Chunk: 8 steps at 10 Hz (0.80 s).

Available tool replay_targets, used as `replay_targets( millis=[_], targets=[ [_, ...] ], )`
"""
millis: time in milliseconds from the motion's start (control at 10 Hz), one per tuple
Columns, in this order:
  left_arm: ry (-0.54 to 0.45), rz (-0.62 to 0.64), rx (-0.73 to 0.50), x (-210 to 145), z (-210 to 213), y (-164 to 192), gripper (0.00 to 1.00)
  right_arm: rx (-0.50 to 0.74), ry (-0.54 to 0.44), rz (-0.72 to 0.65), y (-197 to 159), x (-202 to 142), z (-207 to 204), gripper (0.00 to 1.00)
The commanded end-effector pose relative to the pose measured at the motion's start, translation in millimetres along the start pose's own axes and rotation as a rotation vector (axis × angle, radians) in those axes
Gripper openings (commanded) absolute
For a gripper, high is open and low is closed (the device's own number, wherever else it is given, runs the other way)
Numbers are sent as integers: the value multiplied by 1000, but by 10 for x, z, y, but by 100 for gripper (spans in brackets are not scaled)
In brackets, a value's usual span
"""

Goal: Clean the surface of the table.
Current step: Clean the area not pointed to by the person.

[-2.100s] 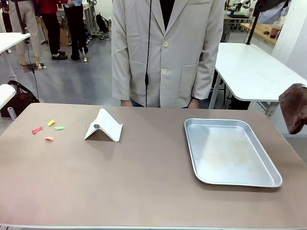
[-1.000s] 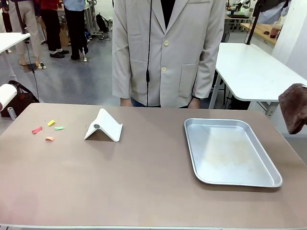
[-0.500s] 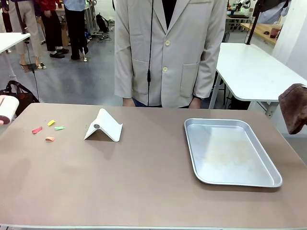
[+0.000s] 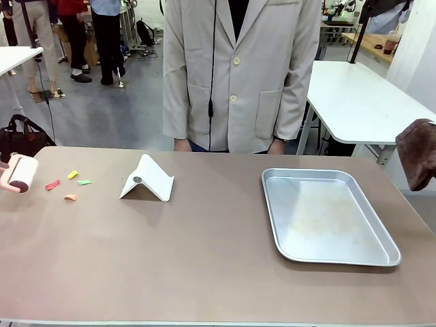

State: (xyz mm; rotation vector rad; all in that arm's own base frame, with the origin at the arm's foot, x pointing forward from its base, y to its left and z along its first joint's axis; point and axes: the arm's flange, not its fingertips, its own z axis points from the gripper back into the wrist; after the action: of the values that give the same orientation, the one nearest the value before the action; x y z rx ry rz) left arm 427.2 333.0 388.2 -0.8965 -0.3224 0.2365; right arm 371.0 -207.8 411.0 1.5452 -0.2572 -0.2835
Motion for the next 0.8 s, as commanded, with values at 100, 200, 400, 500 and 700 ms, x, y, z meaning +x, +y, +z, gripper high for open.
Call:
replay_targets(
  millis=[100,200,400,500,700],
  targets=[
    [0,80,51,61,-83,-96,3,-6,0,-17,61,-13,2,11],
    [3,101,70,102,-131,-81,3,-6,0,-17,61,-13,2,11],
    [10,111,82,141,-227,-48,3,-6,0,-17,61,-13,2,11],
    [6,116,98,142,-266,-55,3,-6,0,-17,61,-13,2,11],
    [-12,110,113,135,-329,-47,3,-6,0,-17,61,-13,2,11]
  ],
)
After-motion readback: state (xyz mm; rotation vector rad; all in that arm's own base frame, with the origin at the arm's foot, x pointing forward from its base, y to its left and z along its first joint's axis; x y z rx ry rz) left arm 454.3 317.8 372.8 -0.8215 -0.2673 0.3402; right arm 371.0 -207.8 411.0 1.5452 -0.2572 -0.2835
